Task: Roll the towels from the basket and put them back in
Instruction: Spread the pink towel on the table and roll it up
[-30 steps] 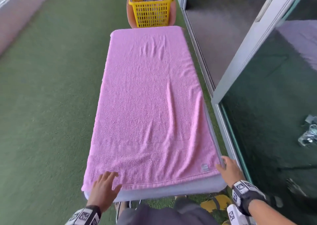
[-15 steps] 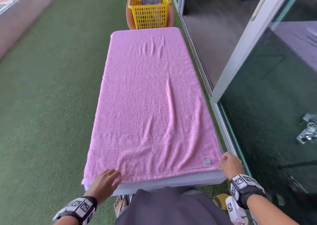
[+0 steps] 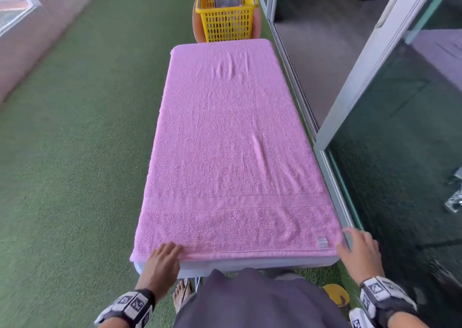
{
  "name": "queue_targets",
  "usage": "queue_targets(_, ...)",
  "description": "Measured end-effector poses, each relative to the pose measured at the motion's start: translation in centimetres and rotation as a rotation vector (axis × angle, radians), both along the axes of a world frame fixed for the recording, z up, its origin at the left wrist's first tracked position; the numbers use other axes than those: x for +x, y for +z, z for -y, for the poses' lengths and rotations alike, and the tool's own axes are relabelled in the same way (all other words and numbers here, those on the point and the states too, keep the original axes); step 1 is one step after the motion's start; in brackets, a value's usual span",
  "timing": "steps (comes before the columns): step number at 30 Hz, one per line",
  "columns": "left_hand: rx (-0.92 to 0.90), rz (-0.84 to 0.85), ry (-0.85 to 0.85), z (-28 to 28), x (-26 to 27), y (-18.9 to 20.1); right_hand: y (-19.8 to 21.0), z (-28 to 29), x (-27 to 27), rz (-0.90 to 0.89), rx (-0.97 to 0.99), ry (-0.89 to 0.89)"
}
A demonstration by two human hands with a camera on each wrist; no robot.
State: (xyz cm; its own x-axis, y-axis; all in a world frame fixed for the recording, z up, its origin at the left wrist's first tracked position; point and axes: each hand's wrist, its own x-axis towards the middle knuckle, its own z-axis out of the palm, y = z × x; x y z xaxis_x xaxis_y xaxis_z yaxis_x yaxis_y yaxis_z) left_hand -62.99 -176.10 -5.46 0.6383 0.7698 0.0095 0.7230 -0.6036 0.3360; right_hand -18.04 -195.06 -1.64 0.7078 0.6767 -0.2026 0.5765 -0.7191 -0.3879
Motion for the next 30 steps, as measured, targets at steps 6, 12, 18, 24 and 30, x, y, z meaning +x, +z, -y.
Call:
queue_targets(6, 0.062, 0.020, 0.315, -0.4, -3.3, 0.5, -2.9, 1.1, -2.7, 0.042, -0.075, 0.505)
queue_targets(12, -0.040, 0.042, 0.202, -1.1, -2.2, 1.1, -1.8, 0.5, -0.9, 0.037, 0.058, 0.512)
queue_targets(18, 0.028, 0.062, 0.302, -0.9, -2.7, 0.5, -1.8, -0.1, -0.5, 0.047, -0.029, 0.459)
queue_targets(24, 0.019, 0.016, 0.330, -0.7, -3.1, 0.7, -0.4, -1.0, 1.2, 0.063, -0.093, 0.320)
queue_targets(30, -0.023, 0.066, 0.359, 0.0, -2.6, 0.3, -0.5, -0.2, 1.7, 0.029, 0.015, 0.198)
